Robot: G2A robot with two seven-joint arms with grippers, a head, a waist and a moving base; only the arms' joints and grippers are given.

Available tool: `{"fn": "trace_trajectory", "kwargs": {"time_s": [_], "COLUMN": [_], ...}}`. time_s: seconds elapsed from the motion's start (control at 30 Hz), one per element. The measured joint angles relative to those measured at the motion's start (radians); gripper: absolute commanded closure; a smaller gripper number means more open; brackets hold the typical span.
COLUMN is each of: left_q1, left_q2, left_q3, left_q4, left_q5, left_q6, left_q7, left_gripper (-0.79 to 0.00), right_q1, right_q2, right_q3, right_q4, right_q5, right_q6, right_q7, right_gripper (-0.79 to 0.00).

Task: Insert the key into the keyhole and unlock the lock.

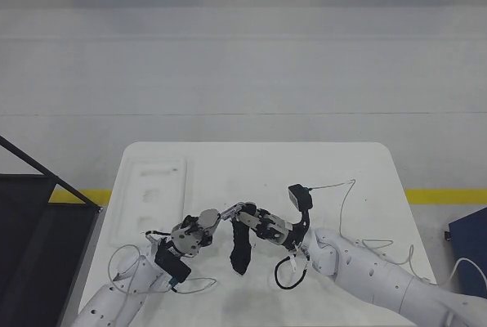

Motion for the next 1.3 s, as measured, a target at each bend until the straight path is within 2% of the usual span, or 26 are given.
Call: {"fn": "trace_trajectory", "kwargs": {"time_s": [0.1,0.27,0.4,0.57,0.83,1.23,1.27,1.3], "left_q1": [-0.008,-0.023,-0.042,-0.062,-0.087,-0.100,-0.100,-0.099], "left_q2": [-0.005,-0.012,-0.020,-0.027,-0.039,-0.052,-0.053,-0.054], "left_q3": [0.003,0.002,0.000,0.000,0.008,0.004,0.004,0.005], "left_q4": [0.016,0.033,0.048,0.071,0.126,0.157,0.158,0.160], "left_q5": [0.052,0.105,0.127,0.150,0.159,0.144,0.137,0.126], "left_q6": [0.097,0.193,0.296,0.374,0.396,0.407,0.402,0.390], "left_q7": [0.012,0.026,0.079,0.143,0.134,0.134,0.134,0.135], "left_gripper": [0.000,0.000,0.000,0.000,0.000,0.000,-0.037,-0.357], "right_q1": [0.000,0.000,0.000,0.000,0.000,0.000,0.000,0.000], "right_q2": [0.000,0.000,0.000,0.000,0.000,0.000,0.000,0.000], "right_q3": [0.000,0.000,0.000,0.000,0.000,0.000,0.000,0.000], "right_q4": [0.000,0.000,0.000,0.000,0.000,0.000,0.000,0.000], "right_q5": [0.000,0.000,0.000,0.000,0.000,0.000,0.000,0.000], "right_q6": [0.000,0.000,0.000,0.000,0.000,0.000,0.000,0.000], "right_q7": [0.000,0.000,0.000,0.000,0.000,0.000,0.000,0.000], "right_gripper": [0.000,0.000,0.000,0.000,0.000,0.000,0.000,0.000]}}
